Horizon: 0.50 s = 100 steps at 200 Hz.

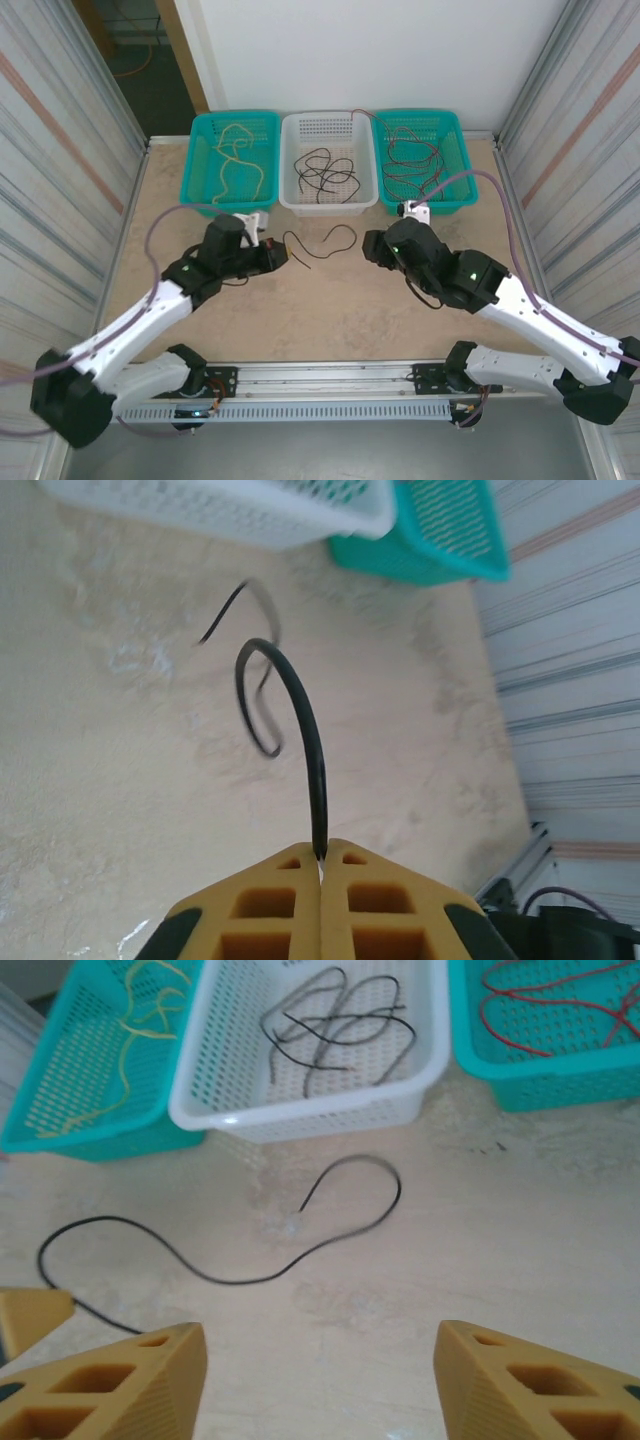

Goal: Untangle the cables

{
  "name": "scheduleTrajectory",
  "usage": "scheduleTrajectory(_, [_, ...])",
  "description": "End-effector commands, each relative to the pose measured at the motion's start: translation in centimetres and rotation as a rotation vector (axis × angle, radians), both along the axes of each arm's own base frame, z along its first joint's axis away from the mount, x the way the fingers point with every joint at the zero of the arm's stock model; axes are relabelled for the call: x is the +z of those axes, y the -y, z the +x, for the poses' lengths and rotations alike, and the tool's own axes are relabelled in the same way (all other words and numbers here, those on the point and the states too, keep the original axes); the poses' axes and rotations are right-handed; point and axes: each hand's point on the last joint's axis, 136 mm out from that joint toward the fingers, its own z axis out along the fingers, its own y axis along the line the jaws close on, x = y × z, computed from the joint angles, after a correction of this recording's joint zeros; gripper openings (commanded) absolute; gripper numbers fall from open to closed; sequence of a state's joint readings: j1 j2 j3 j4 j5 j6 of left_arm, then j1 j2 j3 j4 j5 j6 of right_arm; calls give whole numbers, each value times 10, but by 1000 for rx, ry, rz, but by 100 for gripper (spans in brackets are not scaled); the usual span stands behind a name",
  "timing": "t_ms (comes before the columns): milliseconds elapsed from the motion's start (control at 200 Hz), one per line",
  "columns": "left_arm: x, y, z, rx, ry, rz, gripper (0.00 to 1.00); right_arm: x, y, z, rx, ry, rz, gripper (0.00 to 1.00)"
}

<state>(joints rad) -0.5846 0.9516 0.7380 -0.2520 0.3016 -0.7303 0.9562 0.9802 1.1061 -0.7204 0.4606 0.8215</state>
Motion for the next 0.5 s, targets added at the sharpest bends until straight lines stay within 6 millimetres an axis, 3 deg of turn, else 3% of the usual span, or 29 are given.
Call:
scheduleTrajectory(0, [31, -20, -15, 37, 67, 7, 0, 31, -21, 3, 74, 69, 91, 66])
scheduleTrajectory(225, [103, -47, -38, 82, 283, -84, 0, 54, -69, 6, 206, 67, 197, 70])
scheduleTrajectory(496, [145, -58, -53, 90, 449, -166, 0, 91, -115, 5, 322, 88, 351, 75])
